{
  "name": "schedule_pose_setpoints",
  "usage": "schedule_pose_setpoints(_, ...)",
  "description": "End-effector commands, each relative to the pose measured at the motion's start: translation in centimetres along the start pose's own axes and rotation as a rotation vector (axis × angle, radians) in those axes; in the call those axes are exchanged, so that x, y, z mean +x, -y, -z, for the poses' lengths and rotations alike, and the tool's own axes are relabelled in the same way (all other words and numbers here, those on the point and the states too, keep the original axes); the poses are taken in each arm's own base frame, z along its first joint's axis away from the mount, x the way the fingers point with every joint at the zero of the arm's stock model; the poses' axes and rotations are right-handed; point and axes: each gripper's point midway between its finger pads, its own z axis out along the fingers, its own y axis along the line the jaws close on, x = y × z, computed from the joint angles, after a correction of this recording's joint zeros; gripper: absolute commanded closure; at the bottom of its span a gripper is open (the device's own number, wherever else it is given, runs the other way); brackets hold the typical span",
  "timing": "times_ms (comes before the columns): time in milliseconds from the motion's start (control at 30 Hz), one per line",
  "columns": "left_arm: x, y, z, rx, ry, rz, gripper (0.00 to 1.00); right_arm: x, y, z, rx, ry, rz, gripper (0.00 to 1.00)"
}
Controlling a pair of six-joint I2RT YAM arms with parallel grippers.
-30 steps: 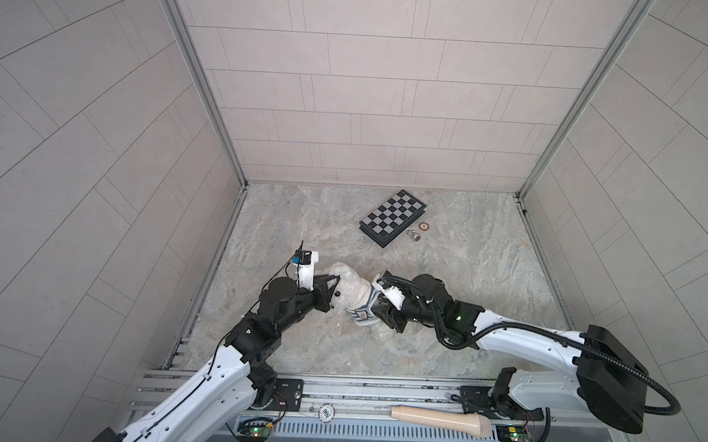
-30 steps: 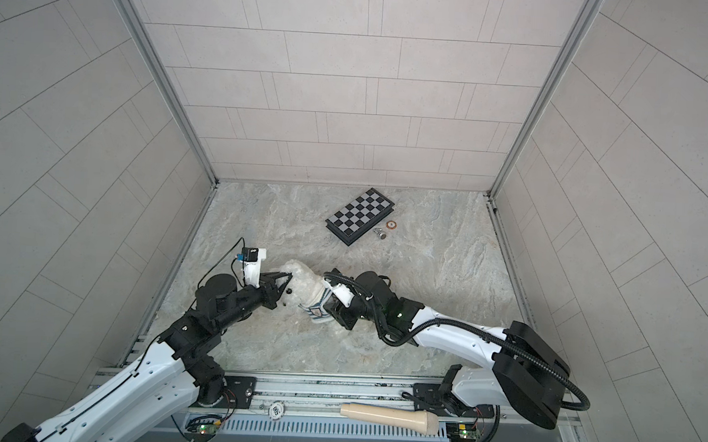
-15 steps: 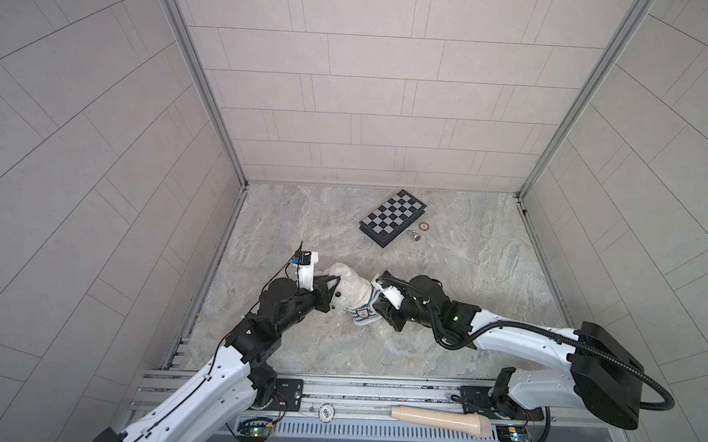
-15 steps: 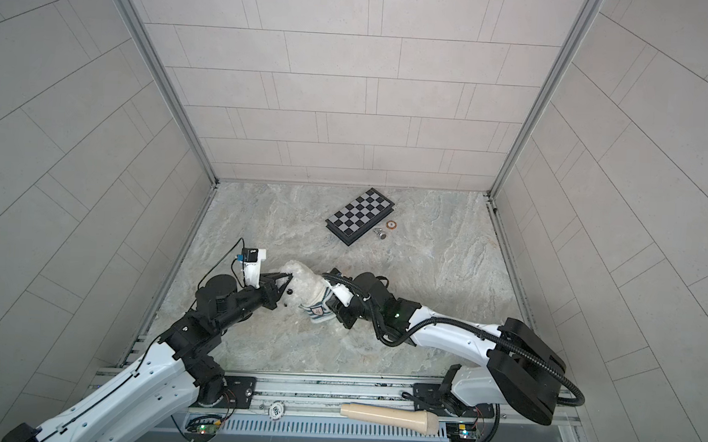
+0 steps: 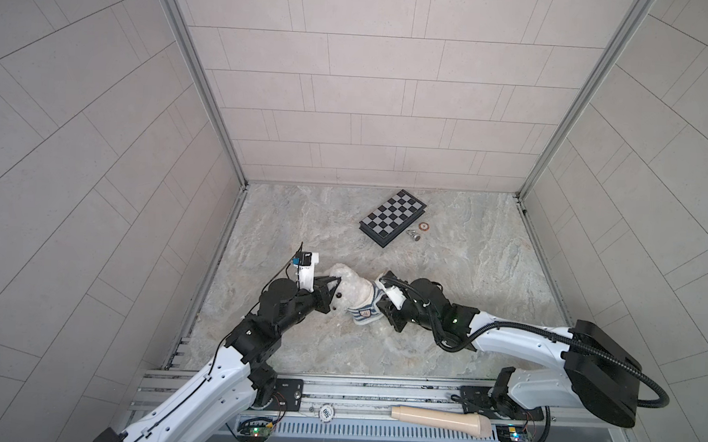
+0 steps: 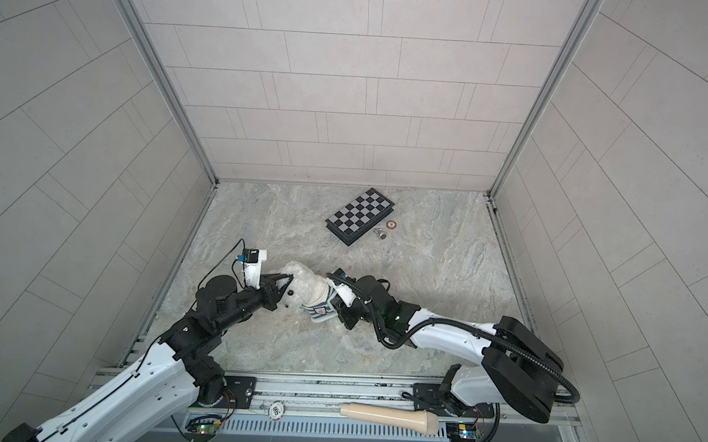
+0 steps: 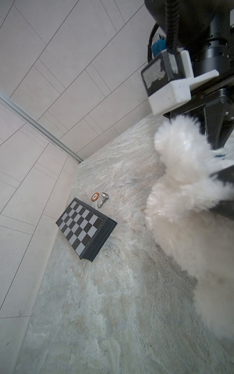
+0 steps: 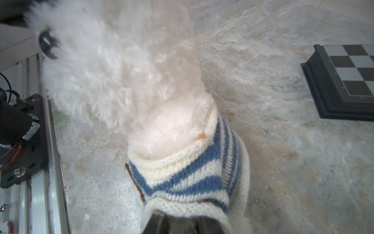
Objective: Dress the teddy bear
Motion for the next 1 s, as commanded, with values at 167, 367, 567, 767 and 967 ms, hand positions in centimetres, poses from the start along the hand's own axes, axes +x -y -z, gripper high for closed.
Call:
schedule_pose_setpoints(167, -1.5, 1.6, 0.3, 0.078, 0.062, 0.004, 1.0, -0.7, 0.3, -1.2, 0.008, -0.011, -0.014, 0.66)
schedule_pose_setpoints(367, -1.6, 2.0, 0.2, 0.1, 0.063, 0.009, 1.0, -1.5, 0.3, -2.1, -0.002, -0.014, -0.005, 0.72)
schedule_pose_setpoints(567, -1.7, 2.0, 0.3, 0.096, 0.067, 0.002, 1.0, -2.1, 0.4, -1.5, -0.013, -0.003, 0.001, 0.91)
schedule_pose_setpoints(767, -2.1, 2.2, 0.1, 0.097, 0.066, -0.021, 1.0, -2.5, 0.2, -0.3, -0.017, -0.007, 0.008, 1.0)
schedule_pose_setpoints(967, -3.0, 2.3, -0.3, 0.077, 0.071, -0.086, 1.0, -4.1, -0.8, 2.0, -0.06, 0.069, -0.038, 1.0)
